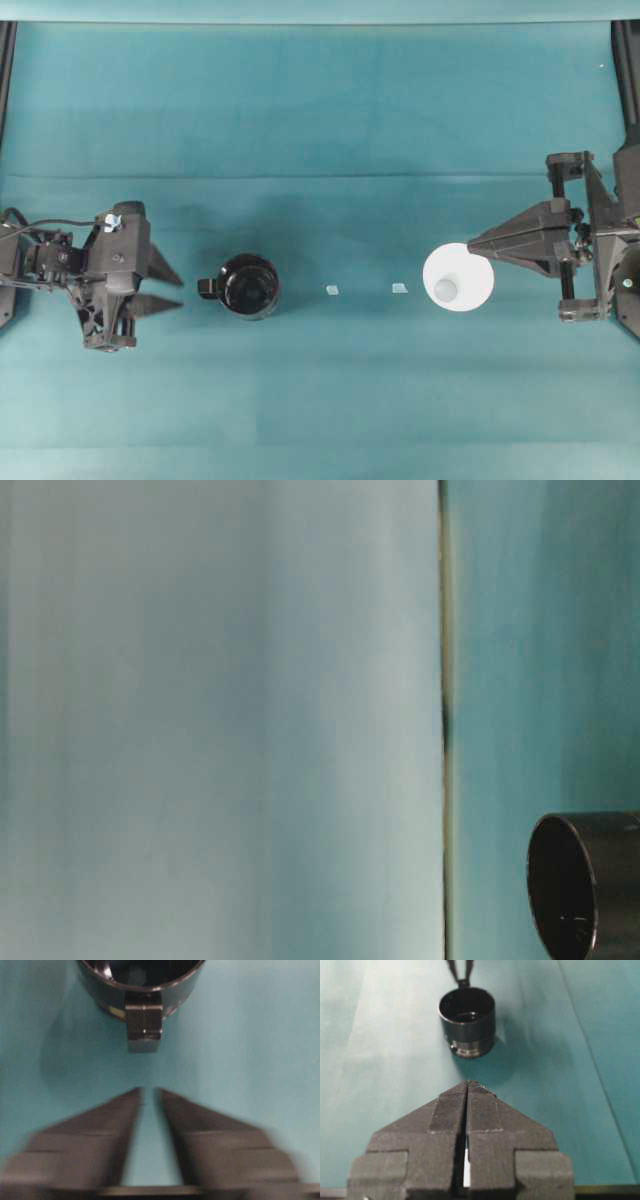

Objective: Put the paper cup into the moved cup holder.
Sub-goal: 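Move the left gripper toward the black cup holder and open it, then close the left gripper on the black cup holder's handle, then slide the black cup holder rightward toward the table center with left gripper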

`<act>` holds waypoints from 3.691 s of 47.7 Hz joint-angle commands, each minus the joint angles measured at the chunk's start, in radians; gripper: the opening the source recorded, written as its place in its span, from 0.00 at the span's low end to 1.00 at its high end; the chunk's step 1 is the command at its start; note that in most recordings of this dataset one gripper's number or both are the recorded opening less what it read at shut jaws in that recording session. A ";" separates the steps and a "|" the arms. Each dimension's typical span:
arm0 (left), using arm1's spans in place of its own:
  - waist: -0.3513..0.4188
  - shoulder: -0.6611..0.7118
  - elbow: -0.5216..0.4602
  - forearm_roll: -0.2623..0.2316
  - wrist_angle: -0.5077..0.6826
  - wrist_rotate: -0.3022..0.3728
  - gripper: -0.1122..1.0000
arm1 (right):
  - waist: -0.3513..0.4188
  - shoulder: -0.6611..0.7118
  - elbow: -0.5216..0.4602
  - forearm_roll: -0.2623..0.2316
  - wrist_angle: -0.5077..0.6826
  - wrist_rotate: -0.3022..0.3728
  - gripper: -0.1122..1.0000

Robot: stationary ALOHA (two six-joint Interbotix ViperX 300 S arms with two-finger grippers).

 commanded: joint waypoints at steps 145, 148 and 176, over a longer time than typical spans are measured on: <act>0.025 0.150 -0.186 0.005 -0.011 0.054 0.26 | -0.002 0.002 -0.020 0.002 0.015 0.009 0.08; 0.028 0.150 -0.198 0.005 -0.011 0.067 0.26 | -0.002 0.003 -0.020 0.002 0.015 0.009 0.08; 0.061 0.192 -0.334 0.005 -0.012 0.158 0.26 | 0.000 0.003 -0.020 0.002 0.023 0.009 0.08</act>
